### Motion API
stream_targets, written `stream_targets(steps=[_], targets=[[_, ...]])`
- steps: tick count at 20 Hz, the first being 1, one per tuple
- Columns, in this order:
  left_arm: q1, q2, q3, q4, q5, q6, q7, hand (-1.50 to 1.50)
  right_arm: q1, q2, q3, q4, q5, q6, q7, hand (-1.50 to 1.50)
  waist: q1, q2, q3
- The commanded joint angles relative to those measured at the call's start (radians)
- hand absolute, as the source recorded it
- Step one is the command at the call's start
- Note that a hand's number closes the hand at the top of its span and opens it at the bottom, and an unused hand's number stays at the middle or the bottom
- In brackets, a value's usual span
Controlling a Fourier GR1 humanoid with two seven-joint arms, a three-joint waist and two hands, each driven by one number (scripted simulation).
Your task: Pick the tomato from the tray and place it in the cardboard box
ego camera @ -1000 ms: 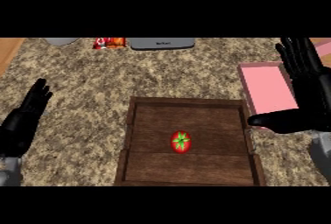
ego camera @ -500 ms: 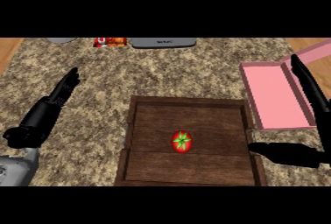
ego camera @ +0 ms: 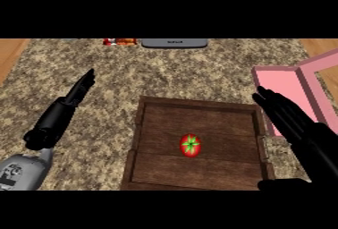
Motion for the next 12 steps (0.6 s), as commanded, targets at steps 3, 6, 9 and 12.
stream_targets(steps=[3,6,9,12], targets=[[-0.026,-0.009,0.004,-0.025,0.008,-0.019,0.033,0.0,-0.161,0.035,0.166,-0.061,0.03,0.265,0.305,-1.5,0.03,0.002,-0.001],[-0.03,-0.014,-0.008,-0.039,-0.011,-0.016,0.044,0.0,-0.247,0.108,0.248,-0.06,0.032,0.379,0.465,-1.5,0.033,0.0,-0.001],[-0.055,-0.037,0.003,0.025,-0.019,-0.015,0.027,0.0,-0.369,0.273,0.317,0.027,0.045,0.456,0.609,-1.5,0.028,0.004,0.0],[-0.025,-0.016,0.014,0.011,-0.024,-0.028,0.003,0.0,-0.437,0.385,0.351,0.081,0.018,0.514,0.749,-1.5,0.032,0.0,-0.001]])
